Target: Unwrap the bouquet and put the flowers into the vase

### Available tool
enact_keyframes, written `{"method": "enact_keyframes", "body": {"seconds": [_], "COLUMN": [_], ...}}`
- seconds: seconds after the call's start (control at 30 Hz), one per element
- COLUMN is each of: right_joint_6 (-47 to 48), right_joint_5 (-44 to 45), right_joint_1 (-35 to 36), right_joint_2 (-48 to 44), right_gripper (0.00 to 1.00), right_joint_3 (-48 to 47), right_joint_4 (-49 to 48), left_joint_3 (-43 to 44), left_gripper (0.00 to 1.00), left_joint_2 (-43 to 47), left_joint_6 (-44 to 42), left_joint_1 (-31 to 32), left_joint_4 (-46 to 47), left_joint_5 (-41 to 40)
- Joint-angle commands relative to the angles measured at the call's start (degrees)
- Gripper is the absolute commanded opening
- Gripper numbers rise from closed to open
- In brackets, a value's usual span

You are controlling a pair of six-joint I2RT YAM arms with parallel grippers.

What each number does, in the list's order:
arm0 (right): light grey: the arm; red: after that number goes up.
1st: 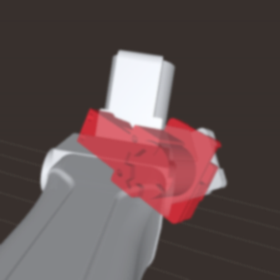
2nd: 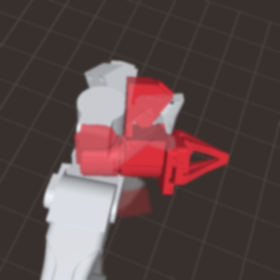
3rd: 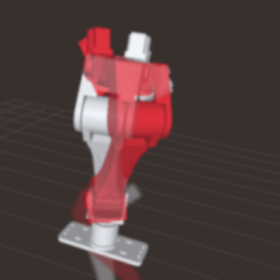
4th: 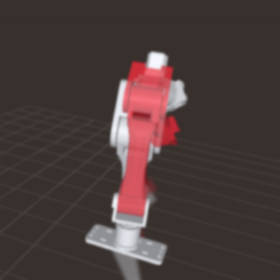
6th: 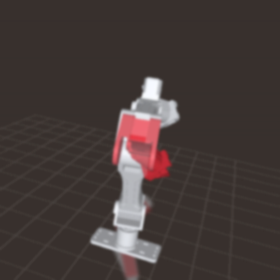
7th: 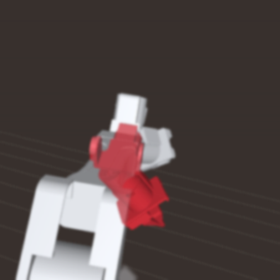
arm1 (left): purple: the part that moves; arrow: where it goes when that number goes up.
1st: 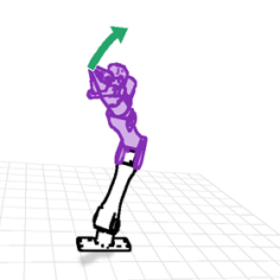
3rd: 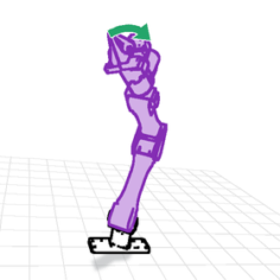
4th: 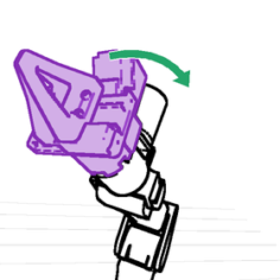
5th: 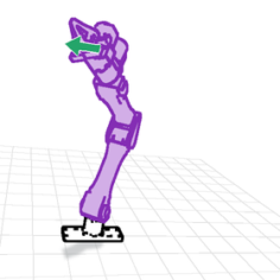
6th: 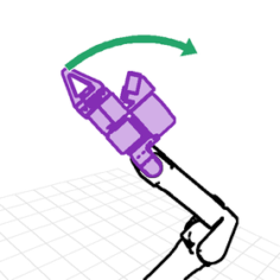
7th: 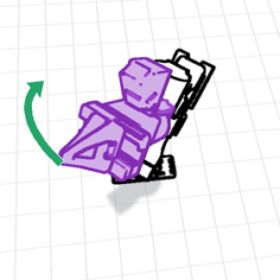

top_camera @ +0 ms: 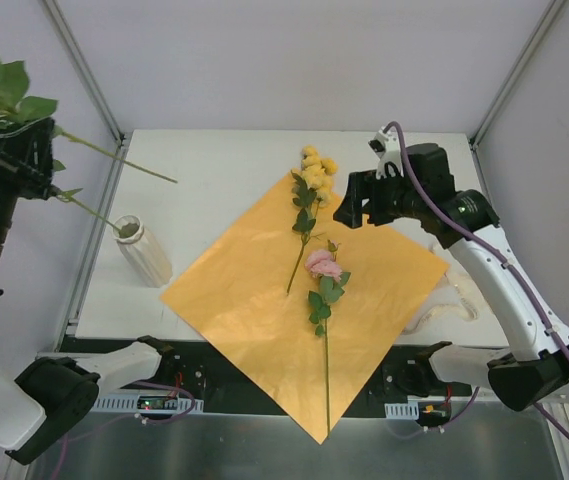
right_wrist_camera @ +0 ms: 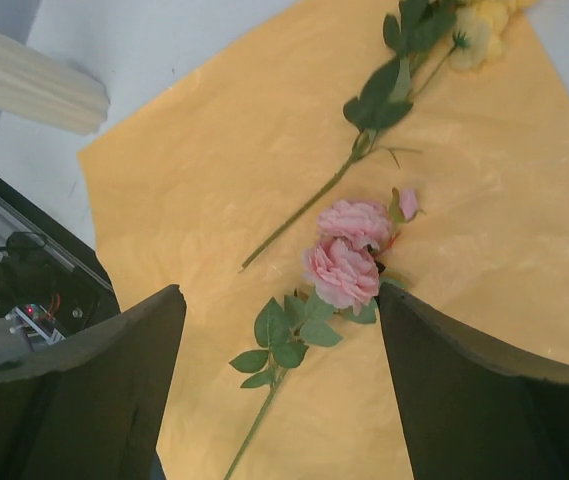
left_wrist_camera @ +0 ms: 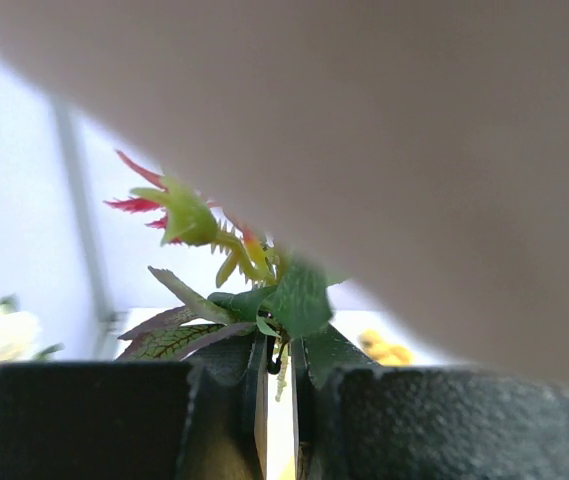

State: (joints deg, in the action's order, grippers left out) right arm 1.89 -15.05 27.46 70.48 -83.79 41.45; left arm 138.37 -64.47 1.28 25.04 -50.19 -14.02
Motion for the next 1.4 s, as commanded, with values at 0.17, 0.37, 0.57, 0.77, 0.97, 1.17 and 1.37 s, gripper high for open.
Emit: {"method": "enact_keyframes", "body": {"seconds": [0.17, 0.37, 0.57, 0.77, 0.97, 1.17, 1.37], "right_joint_6": [-0.8, -0.7, -0.3, -0.4, -4.3, -5.5, -9.5], "right_joint_5": [-1.9, -3.1, -3.3, -2.2, -1.6, 1.2, 10.1], "right_joint_1": [-0.2, 0.0, 1.4, 3.8, 5.0, 9.0, 15.8], "right_joint_2": [0.1, 1.9, 3.6, 4.8, 8.6, 12.5, 14.5], "right_gripper": [0.80, 0.80, 0.80, 0.80, 0.67, 0.56, 0.53], "right_joint_3": [5.4, 5.9, 5.7, 7.0, 10.5, 16.3, 21.1], "right_joint_4": [4.7, 4.7, 5.0, 5.0, 5.5, 4.0, 1.5], "left_joint_3": [3.8, 2.5, -0.3, -9.9, -17.8, -26.1, -35.7], "left_gripper": [0.00, 0.00, 0.00, 0.00, 0.00, 0.09, 0.34], "left_joint_2": [2.2, 3.6, 4.4, 6.0, 6.1, 6.8, 10.8], "left_joint_6": [-10.2, -5.9, -3.5, -2.0, -2.2, 3.5, 7.9], "left_joint_1": [-0.3, -0.3, -0.3, -0.3, -0.3, -0.3, -0.3], "left_joint_4": [-6.3, -10.4, -12.0, -8.6, -1.8, -1.4, -1.2], "left_joint_5": [-22.6, -22.5, -22.1, -22.8, -28.7, -36.9, -38.2]}}
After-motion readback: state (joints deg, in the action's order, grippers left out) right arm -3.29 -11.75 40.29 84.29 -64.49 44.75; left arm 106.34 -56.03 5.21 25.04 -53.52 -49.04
